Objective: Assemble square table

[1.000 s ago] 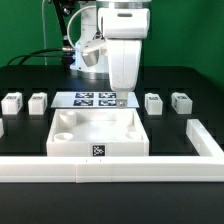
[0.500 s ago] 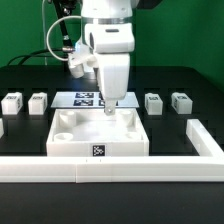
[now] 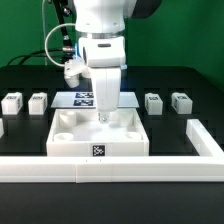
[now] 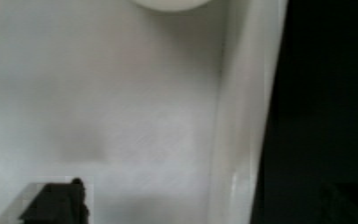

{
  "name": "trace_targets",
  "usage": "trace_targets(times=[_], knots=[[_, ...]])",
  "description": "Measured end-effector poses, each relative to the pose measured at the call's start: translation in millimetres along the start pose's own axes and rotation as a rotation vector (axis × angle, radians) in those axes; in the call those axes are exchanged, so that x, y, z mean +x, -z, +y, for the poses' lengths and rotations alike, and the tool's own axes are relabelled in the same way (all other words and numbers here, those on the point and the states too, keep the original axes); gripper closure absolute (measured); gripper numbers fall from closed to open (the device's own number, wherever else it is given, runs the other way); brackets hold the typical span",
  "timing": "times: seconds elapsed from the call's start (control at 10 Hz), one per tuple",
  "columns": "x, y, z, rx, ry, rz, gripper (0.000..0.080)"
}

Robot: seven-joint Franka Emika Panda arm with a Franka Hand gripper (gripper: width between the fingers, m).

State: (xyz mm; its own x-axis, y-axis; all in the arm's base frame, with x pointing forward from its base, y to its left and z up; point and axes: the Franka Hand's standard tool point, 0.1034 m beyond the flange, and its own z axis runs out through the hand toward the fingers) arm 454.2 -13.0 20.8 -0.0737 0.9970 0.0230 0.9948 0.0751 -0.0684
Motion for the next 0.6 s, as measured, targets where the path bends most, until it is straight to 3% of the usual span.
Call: trace_targets(times=[0.2, 0.6], knots=[[-1.7, -7.6, -5.9, 0.013, 0.012, 0.004, 0.015], [-0.9, -15.3, -11.5, 0.006, -0.004, 0.009, 0.015]])
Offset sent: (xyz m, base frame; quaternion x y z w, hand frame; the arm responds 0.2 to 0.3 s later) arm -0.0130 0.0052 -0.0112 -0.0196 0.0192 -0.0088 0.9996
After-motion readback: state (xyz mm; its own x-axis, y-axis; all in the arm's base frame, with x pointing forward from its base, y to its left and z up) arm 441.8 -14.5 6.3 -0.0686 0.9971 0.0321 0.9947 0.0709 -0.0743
